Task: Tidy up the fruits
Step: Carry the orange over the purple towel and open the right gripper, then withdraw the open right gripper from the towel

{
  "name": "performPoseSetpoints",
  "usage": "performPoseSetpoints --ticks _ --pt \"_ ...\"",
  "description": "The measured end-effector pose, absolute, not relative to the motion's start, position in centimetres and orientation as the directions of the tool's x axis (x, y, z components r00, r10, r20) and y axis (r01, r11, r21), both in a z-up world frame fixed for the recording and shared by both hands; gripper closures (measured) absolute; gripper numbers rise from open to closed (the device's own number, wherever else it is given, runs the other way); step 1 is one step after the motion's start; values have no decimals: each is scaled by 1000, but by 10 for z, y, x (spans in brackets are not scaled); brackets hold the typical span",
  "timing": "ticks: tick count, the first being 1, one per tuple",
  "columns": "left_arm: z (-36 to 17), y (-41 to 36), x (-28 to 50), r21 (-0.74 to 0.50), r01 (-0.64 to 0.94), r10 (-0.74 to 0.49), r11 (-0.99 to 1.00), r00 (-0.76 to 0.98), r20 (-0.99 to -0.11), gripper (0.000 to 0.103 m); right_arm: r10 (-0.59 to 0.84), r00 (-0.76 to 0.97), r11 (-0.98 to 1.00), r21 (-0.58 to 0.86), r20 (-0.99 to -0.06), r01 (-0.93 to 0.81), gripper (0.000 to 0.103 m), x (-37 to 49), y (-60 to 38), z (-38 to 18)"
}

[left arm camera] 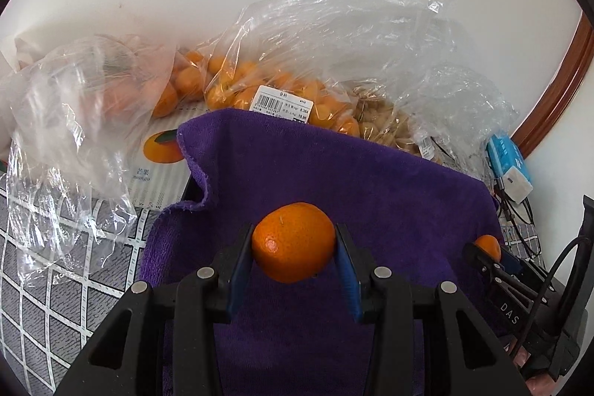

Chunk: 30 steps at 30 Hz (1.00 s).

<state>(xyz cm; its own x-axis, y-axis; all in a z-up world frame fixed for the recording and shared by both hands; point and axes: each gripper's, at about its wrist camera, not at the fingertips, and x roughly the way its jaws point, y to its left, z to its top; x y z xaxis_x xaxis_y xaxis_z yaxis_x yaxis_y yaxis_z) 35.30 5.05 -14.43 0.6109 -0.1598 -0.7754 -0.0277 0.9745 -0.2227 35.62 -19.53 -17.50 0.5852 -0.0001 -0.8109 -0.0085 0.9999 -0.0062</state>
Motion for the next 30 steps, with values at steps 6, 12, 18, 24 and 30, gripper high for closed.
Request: performPoseSetpoints --ticks 6,12,18,24,30 --pt "-151 49 356 -208 -30 -150 978 596 -789 63 -4 562 1000 -16 -827 -15 62 362 -193 -185" --pt "-157 48 359 -211 -31 -155 977 575 -804 63 -8 557 1000 -22 -831 -19 62 362 -191 -189" --pt "-159 44 360 -200 -19 -156 980 557 -816 63 0 558 1000 -10 -830 -14 48 357 -191 -184" --pt "-151 42 357 -204 -11 -161 979 567 -808 43 -5 586 1000 -15 -810 -13 38 339 -192 -167" --pt "-125 41 345 -192 10 -159 981 599 -785 39 -28 605 1000 -20 -795 20 38 317 -200 -151"
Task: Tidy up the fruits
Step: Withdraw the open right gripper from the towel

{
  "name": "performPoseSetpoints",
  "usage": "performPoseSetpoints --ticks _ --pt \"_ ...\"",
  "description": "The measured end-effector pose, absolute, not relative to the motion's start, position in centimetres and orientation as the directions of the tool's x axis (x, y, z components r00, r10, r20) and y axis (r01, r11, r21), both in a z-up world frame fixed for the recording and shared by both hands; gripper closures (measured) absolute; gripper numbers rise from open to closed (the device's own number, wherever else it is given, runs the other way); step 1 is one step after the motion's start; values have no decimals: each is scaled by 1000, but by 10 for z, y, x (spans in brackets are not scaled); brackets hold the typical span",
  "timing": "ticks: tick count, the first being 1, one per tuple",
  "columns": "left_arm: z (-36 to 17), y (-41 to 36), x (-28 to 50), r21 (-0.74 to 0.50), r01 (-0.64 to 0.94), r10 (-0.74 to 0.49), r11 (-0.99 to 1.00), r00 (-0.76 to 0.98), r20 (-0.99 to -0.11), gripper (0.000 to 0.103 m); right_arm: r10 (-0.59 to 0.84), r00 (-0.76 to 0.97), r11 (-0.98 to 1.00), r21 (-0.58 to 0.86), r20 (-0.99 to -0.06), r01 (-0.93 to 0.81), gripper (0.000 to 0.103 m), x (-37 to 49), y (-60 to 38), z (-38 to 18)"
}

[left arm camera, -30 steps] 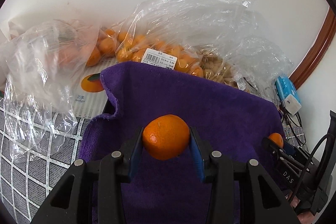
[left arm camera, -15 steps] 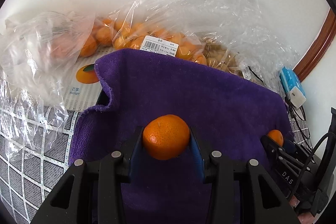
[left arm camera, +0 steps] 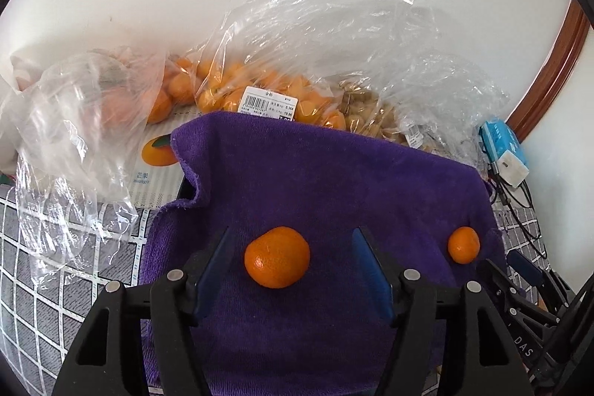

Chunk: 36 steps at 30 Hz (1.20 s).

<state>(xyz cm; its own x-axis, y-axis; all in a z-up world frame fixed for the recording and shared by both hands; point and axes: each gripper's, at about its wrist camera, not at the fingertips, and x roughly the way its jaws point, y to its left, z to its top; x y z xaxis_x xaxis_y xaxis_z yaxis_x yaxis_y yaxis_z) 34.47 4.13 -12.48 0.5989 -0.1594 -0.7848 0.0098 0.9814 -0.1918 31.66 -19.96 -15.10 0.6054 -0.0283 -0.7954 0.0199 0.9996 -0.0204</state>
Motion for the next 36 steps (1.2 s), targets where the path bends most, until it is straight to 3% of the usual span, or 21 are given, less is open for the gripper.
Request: performPoseSetpoints --ticks 11,16,36 --pt "-88 34 283 -101 61 -116 993 665 -738 39 -86 671 996 -45 -736 78 38 260 -206 -112" --pt "-83 52 247 -97 17 -82 995 691 -718 39 -59 642 997 -18 -764 71 38 238 -202 -115" --pt "-125 110 158 -146 -94 -51 985 645 -763 39 13 627 1000 5 -779 -14 40 176 -164 -144"
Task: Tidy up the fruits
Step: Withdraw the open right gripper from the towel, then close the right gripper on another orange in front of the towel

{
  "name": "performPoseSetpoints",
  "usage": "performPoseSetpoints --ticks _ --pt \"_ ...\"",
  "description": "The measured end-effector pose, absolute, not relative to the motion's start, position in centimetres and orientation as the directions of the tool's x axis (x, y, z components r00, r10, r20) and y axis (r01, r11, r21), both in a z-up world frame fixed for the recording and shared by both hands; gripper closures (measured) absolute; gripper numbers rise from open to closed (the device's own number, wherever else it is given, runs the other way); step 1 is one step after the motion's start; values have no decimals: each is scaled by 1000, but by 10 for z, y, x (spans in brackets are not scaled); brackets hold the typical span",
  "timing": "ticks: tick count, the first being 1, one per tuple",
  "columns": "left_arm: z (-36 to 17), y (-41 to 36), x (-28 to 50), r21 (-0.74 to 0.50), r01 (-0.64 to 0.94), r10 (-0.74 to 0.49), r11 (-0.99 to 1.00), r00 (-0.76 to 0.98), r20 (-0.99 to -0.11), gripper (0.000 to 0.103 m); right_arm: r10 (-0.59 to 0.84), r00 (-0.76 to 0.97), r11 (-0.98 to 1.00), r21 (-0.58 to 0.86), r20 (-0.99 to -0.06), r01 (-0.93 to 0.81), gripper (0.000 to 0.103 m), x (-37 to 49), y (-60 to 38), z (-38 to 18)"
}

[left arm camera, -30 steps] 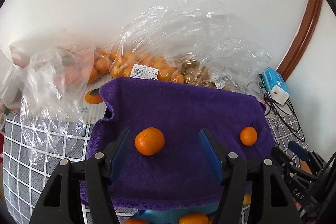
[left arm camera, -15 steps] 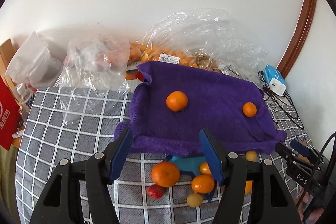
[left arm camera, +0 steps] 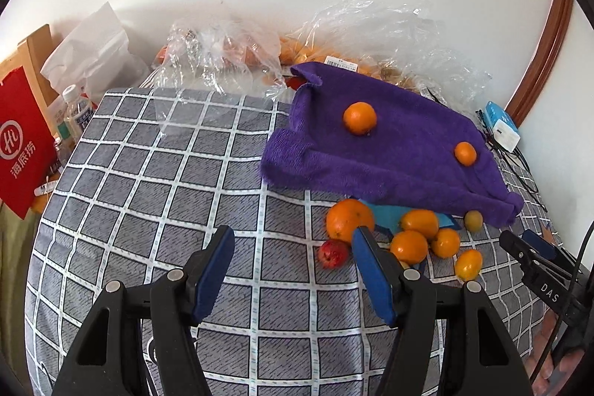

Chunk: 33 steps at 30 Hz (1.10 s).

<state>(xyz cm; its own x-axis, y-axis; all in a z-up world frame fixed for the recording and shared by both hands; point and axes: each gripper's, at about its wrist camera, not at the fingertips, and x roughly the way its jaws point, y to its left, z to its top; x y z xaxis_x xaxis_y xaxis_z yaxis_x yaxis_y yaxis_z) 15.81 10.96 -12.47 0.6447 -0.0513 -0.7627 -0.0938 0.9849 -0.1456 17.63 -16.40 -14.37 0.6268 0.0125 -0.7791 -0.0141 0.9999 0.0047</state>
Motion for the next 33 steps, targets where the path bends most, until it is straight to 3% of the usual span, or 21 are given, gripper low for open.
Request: performPoseSetpoints --ticks 4,19,25,27,30,33 --pt "-135 119 149 -150 -113 -41 982 650 -758 39 40 604 999 21 -796 -38 45 175 -157 -156" --pt "-169 135 155 -202 -132 -81 971 609 -789 39 93 578 995 56 -810 -83 45 191 -140 -169" --pt "-174 138 156 -215 -134 -89 967 613 -785 39 67 584 994 2 -809 -112 45 188 -125 -179" --pt "-174 138 155 -214 -129 -91 968 616 -783 39 74 575 994 12 -815 -111 51 188 -126 -182" --pt "-175 136 154 -195 -118 -82 974 619 -781 39 75 557 994 20 -827 -105 69 190 -128 -187" --pt "-176 132 151 -166 -107 -63 980 628 -776 40 65 574 995 6 -816 -104 69 188 -128 -187"
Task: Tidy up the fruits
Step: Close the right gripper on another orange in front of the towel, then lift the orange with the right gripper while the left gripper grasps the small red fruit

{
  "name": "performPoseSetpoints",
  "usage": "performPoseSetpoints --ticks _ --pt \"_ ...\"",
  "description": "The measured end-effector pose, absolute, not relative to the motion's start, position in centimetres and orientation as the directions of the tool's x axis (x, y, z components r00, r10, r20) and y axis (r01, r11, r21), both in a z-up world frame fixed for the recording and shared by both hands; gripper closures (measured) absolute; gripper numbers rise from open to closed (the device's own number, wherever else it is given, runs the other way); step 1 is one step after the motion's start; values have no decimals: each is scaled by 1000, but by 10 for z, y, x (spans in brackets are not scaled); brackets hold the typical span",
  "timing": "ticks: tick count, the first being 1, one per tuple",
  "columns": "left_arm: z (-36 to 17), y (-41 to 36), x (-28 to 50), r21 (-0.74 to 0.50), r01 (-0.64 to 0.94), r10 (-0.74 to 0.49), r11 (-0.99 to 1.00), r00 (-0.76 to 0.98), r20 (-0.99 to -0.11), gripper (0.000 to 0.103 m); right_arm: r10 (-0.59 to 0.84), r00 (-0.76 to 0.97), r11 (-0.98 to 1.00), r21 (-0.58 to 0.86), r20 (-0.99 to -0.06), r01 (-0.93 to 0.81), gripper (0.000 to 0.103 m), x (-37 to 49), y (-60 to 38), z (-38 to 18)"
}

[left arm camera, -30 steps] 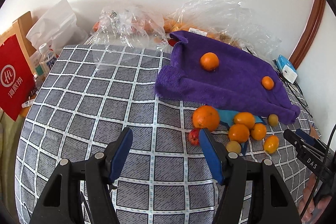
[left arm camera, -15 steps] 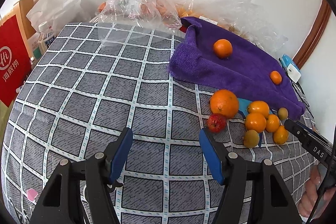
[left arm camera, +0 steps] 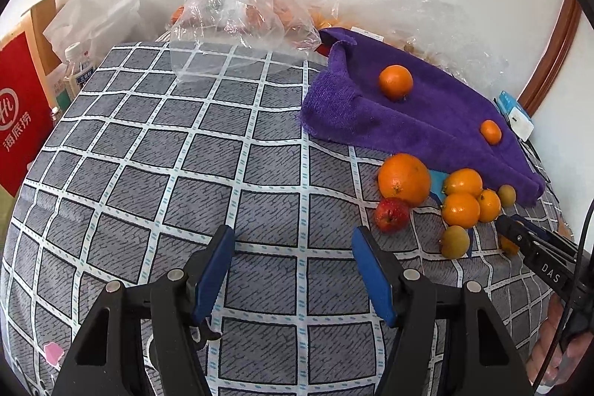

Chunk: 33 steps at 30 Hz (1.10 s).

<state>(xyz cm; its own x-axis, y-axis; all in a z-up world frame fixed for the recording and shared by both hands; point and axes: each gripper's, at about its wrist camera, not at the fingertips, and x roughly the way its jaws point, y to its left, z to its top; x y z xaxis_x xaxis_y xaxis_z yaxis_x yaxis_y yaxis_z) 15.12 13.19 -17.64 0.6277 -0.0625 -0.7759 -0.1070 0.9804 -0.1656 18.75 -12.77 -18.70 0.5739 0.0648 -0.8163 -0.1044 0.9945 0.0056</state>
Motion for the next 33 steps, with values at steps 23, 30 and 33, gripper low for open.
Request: performPoseSetpoints --ticks 23,30,33 --pt "-180 128 145 -148 -84 -58 985 651 -757 34 27 576 997 -17 -817 -71 68 180 -138 -193" --pt "-180 131 144 -168 -84 -72 982 658 -750 34 41 594 998 -1 -803 -69 68 176 -145 -187" --pt "-179 131 143 -161 -90 -63 983 656 -752 34 39 606 998 -2 -795 -66 68 171 -148 -182"
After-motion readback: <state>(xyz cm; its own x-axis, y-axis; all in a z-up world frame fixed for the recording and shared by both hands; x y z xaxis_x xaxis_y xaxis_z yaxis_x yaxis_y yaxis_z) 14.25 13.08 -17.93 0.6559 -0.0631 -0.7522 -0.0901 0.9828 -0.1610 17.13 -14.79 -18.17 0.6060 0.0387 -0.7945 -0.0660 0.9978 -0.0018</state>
